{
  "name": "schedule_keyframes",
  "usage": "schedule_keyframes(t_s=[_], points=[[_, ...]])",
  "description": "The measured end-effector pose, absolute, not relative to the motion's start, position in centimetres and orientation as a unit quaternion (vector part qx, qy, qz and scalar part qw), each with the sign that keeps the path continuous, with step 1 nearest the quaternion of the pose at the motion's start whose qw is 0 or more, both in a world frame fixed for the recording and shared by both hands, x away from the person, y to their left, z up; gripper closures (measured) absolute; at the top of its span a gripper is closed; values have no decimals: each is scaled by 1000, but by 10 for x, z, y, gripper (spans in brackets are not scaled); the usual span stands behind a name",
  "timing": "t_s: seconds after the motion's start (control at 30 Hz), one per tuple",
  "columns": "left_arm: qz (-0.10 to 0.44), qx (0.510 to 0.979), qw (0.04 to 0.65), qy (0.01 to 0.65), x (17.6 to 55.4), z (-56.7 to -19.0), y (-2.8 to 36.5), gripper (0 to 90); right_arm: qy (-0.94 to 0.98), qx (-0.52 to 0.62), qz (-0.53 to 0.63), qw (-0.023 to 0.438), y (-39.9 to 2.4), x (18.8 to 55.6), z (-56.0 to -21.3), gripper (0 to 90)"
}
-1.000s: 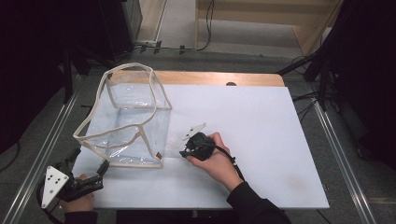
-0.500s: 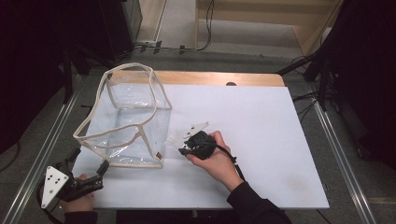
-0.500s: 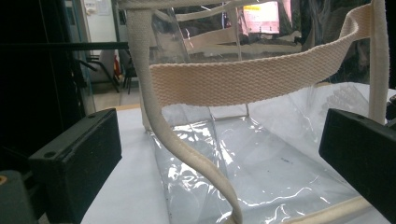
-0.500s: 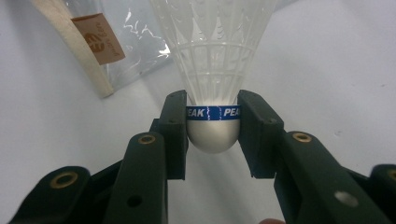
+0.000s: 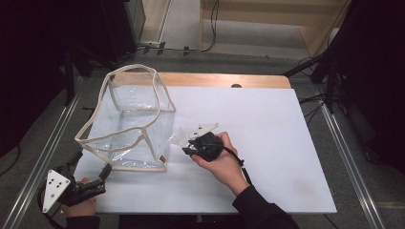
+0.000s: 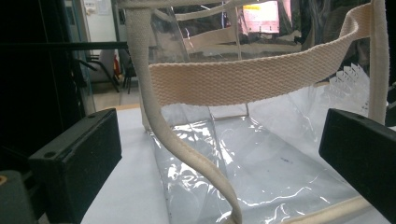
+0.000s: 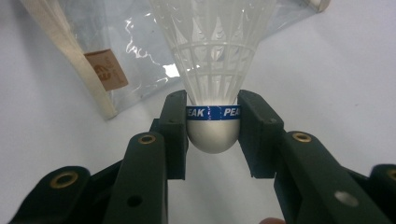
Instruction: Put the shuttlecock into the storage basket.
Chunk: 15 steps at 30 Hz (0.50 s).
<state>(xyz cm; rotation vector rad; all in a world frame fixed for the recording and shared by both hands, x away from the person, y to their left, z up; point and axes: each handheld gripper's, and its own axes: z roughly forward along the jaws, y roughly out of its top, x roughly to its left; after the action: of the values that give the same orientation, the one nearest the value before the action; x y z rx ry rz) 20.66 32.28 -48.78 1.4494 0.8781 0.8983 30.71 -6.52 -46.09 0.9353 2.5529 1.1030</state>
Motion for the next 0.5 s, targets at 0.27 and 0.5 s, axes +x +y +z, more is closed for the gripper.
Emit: schedule_keyframes(t_s=[0.27, 0.5], points=[[383, 619, 574, 375, 207, -488, 323, 0, 855, 318, 395, 109, -68, 307, -454, 632], [383, 619, 574, 375, 207, -488, 323, 0, 846, 318, 412, 114, -70, 306, -448, 632]])
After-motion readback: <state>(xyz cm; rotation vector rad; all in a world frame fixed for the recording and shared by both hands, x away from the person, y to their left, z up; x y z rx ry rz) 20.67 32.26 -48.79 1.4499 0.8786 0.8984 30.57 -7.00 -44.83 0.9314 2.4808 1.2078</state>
